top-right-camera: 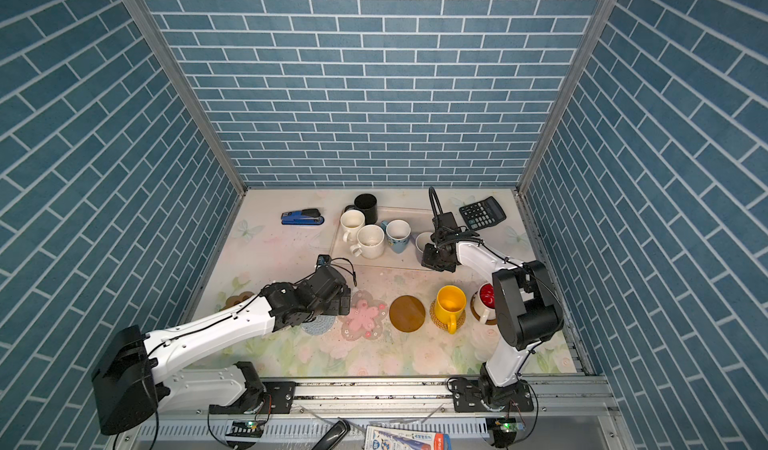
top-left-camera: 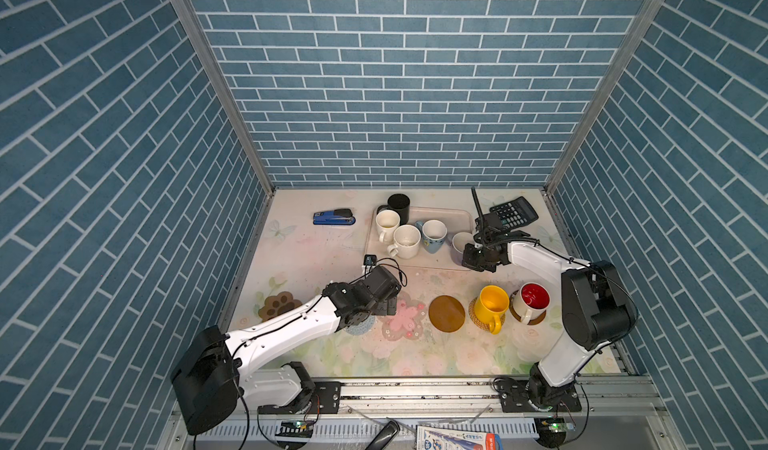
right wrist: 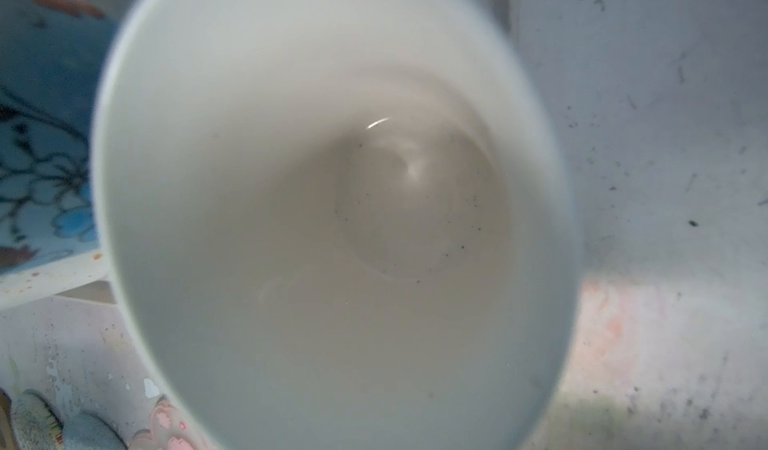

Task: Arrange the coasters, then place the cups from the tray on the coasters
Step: 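Move right gripper back beside the tray while left gripper reaches toward the speckled mug, then lower left gripper onto the white speckled mug handle and close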

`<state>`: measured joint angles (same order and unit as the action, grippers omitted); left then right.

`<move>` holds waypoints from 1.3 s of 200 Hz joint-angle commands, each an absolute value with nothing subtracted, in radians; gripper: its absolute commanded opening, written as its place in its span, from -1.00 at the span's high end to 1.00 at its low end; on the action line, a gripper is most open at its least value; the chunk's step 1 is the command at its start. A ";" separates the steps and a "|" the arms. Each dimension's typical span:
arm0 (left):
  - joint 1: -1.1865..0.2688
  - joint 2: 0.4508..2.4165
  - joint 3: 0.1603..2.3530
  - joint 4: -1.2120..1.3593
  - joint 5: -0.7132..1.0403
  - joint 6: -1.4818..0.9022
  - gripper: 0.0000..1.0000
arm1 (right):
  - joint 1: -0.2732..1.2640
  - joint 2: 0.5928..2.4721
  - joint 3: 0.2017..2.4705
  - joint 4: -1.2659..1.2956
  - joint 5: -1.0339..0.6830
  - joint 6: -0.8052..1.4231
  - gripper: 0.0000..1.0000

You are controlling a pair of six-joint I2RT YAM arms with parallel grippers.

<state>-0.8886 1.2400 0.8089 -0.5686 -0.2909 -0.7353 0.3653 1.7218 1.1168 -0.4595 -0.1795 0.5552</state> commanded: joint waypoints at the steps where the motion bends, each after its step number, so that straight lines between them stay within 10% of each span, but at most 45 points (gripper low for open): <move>1: -0.890 1.257 0.838 -0.575 -0.298 -0.723 -0.99 | 0.346 1.755 1.197 -0.439 -0.195 0.540 1.00; 200: -0.829 1.370 1.033 -0.648 -0.263 -0.633 -0.96 | 0.267 1.820 1.339 -0.456 -0.247 0.517 1.00; 260: -0.747 1.435 1.175 -0.716 -0.236 -0.566 -0.51 | 0.313 1.676 1.289 -0.477 -0.248 0.491 1.00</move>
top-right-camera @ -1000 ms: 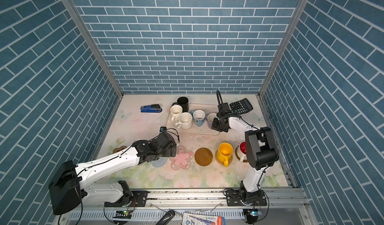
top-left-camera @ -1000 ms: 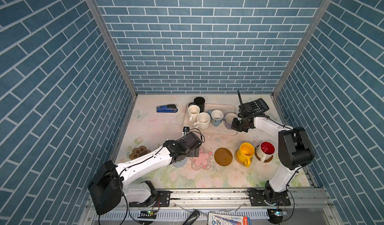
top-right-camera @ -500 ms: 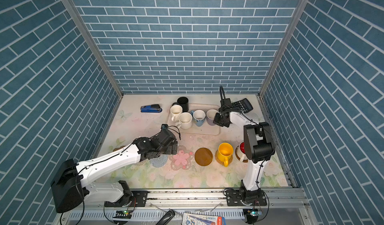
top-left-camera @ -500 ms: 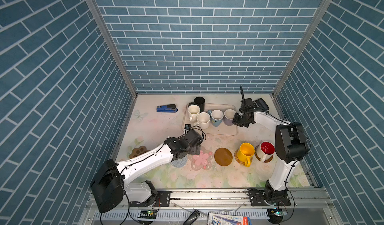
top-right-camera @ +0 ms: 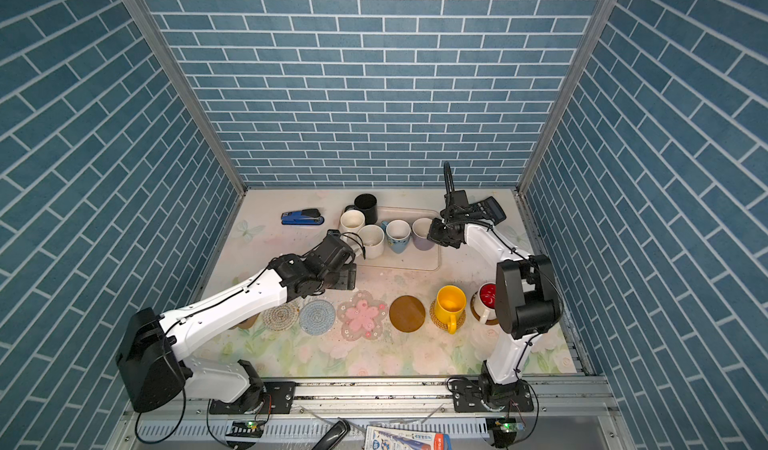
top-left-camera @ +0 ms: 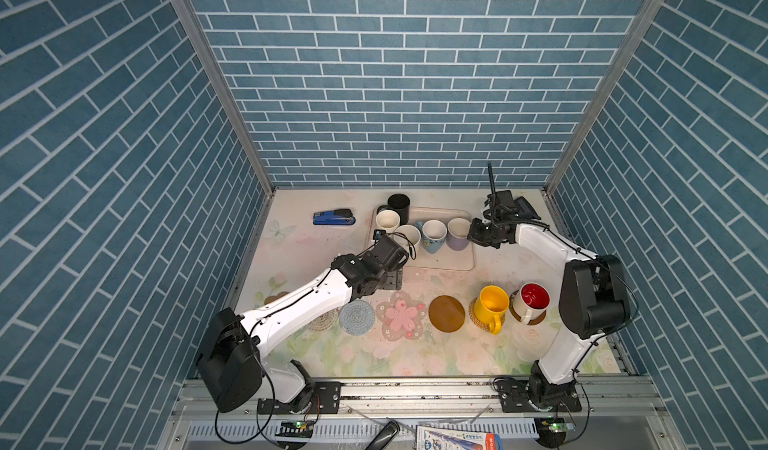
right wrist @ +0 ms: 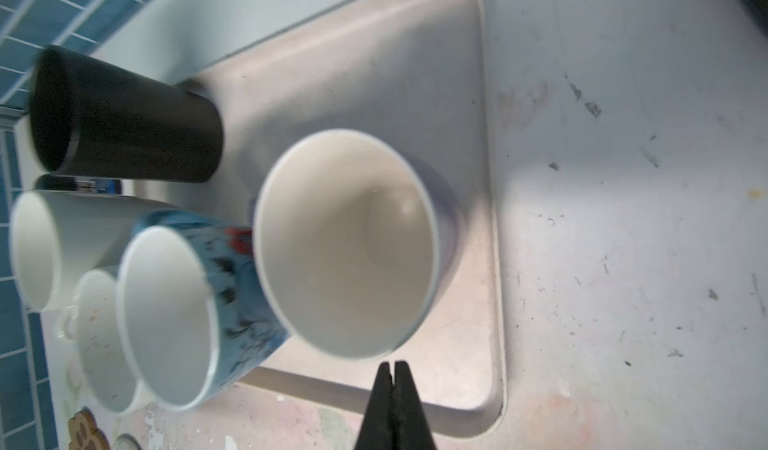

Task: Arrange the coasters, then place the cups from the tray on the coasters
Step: 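Lower left gripper onto the white speckled mug handle and close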

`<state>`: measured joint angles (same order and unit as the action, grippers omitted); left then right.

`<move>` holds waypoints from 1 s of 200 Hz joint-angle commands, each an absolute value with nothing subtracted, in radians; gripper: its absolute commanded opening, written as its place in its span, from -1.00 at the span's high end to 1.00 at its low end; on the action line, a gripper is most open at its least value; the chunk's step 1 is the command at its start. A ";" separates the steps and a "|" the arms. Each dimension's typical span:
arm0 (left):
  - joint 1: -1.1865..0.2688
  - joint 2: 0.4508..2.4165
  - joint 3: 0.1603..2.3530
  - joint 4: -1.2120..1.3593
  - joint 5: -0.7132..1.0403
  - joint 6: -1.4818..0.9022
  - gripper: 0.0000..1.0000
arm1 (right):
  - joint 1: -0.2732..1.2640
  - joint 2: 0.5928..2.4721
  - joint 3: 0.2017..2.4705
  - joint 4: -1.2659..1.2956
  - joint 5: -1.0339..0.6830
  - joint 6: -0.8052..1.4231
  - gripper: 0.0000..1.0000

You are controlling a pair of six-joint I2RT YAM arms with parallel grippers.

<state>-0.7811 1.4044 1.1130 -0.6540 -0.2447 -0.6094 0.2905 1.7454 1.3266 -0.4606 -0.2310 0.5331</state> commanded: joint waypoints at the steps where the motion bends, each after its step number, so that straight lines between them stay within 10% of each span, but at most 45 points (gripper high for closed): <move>1: -0.746 1.436 1.176 -0.718 -0.234 -0.564 -0.50 | 0.314 1.675 1.288 -0.477 -0.248 0.490 1.00; 137: -0.660 1.572 1.180 -0.501 -0.166 -0.357 -0.74 | 0.418 1.434 1.124 -0.445 -0.312 0.456 0.94; 200: -0.649 1.685 1.254 -0.425 -0.106 -0.281 -0.41 | 0.419 1.307 1.027 -0.448 -0.327 0.442 1.00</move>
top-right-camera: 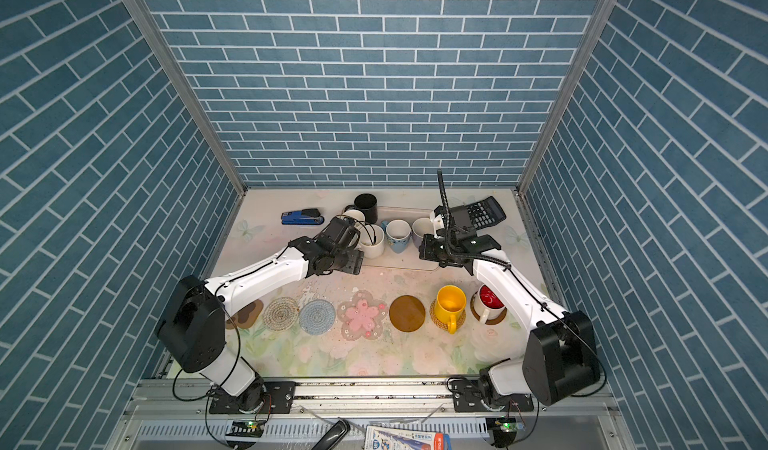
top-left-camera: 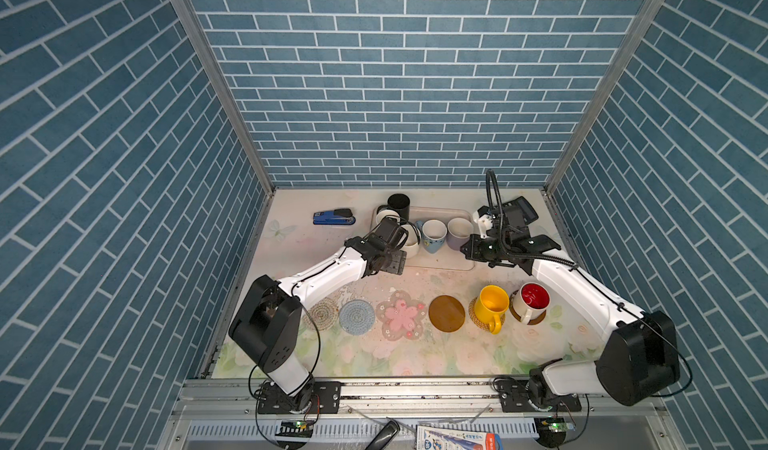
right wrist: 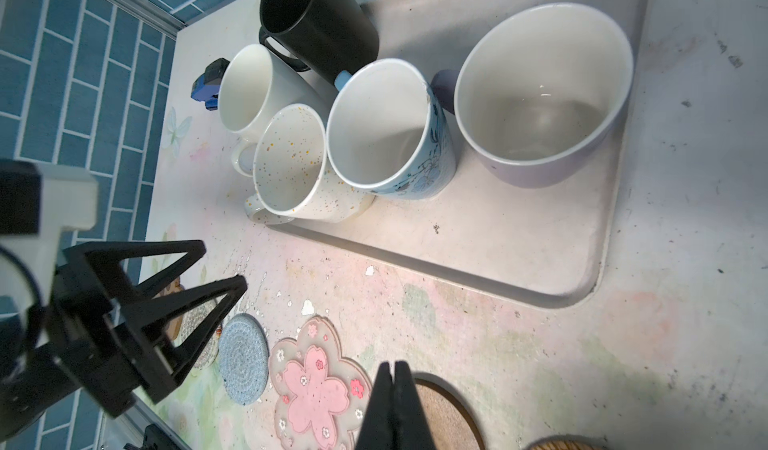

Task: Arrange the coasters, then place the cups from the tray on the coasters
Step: 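Lower left gripper onto the white speckled mug handle and close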

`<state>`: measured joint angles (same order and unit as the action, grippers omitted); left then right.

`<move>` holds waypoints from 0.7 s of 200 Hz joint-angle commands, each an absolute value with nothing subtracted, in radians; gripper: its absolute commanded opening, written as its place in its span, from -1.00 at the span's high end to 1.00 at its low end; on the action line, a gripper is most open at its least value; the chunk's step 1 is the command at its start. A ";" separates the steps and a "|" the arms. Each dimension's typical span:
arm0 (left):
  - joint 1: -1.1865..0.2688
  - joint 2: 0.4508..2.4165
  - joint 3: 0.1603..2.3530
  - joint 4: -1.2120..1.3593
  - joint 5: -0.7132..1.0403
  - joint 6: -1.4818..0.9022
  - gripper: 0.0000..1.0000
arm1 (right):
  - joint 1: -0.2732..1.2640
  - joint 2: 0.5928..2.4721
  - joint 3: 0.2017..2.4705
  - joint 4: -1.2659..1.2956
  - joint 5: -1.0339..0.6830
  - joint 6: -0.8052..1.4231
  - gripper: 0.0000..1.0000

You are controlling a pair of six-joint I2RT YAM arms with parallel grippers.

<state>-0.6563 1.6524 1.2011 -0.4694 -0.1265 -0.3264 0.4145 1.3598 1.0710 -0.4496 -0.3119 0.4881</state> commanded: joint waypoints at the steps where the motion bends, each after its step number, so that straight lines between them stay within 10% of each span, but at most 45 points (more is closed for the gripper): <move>1: -0.649 1.687 1.257 -0.426 -0.108 -0.281 -0.40 | 0.419 1.305 1.026 -0.449 -0.327 0.442 1.00; 77: -0.608 1.758 1.296 -0.407 -0.085 -0.252 -0.21 | 0.419 1.228 0.966 -0.460 -0.319 0.430 0.99; 140: -0.593 1.792 1.296 -0.364 -0.028 -0.229 -0.14 | 0.419 1.192 0.934 -0.407 -0.353 0.434 -0.01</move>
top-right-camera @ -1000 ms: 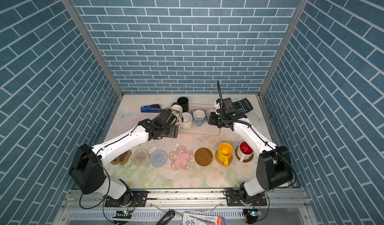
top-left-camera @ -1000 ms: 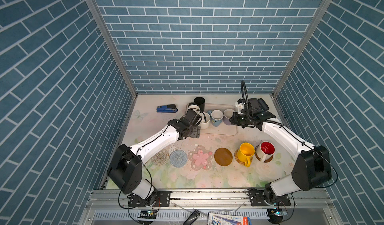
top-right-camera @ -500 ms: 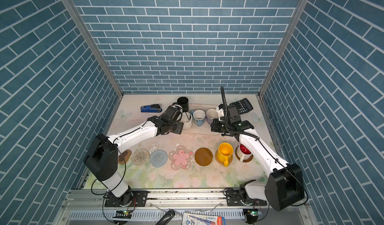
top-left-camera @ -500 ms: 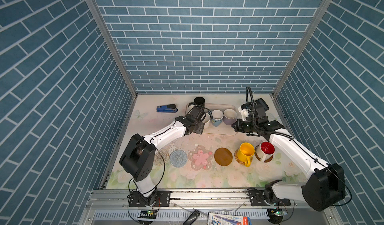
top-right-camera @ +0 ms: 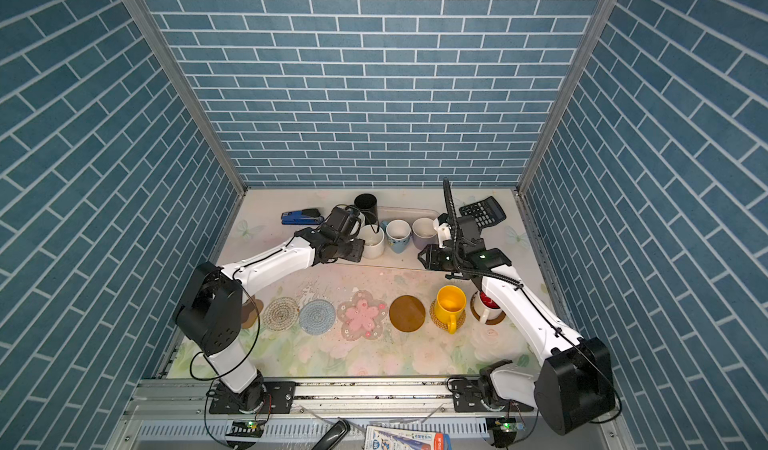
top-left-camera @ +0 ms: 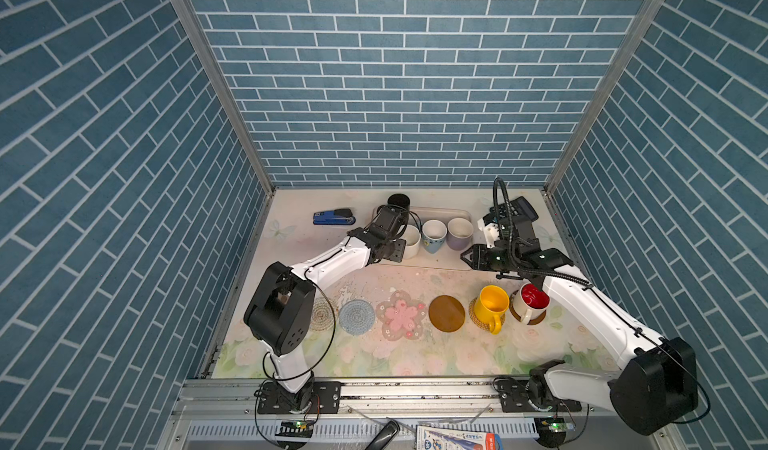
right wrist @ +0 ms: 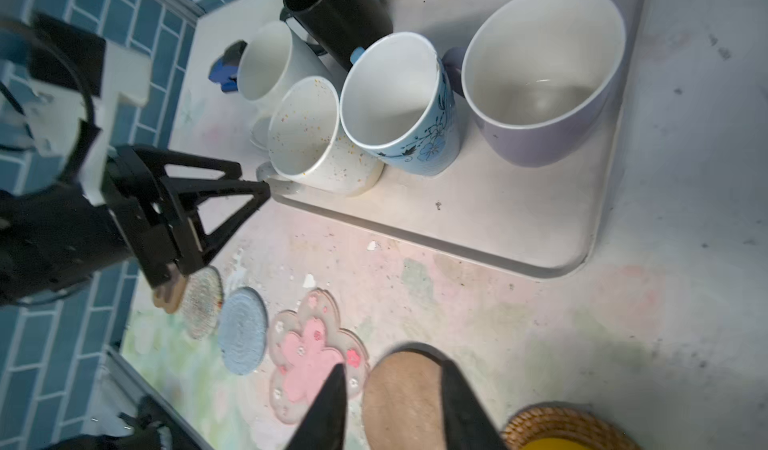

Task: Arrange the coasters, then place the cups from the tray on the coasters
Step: 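Lower left gripper onto the white speckled mug handle and close, then lift the white speckled mug off the tray with left gripper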

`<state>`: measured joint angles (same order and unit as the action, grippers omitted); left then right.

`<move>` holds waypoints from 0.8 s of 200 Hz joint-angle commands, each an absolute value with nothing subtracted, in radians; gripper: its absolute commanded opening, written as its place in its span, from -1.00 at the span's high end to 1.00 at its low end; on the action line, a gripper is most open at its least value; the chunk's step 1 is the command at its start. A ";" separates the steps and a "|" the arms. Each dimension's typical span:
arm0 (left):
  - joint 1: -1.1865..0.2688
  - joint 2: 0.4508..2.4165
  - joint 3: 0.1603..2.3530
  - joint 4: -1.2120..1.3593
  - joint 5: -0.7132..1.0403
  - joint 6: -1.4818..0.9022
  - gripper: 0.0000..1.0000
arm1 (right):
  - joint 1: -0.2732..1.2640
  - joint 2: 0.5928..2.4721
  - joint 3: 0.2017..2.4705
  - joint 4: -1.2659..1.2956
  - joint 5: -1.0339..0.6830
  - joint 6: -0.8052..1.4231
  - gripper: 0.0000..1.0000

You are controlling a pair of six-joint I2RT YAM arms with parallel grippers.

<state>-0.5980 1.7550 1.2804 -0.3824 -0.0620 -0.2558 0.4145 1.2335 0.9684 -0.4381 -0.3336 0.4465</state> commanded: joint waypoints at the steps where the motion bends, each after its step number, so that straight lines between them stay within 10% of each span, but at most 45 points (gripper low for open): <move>1: -0.593 1.793 1.296 -0.363 -0.027 -0.227 -0.14 | 0.418 1.192 0.934 -0.407 -0.352 0.434 -0.02; 160: -0.586 1.845 1.261 -0.287 0.046 -0.244 0.72 | 0.419 1.188 0.933 -0.413 -0.333 0.452 -0.29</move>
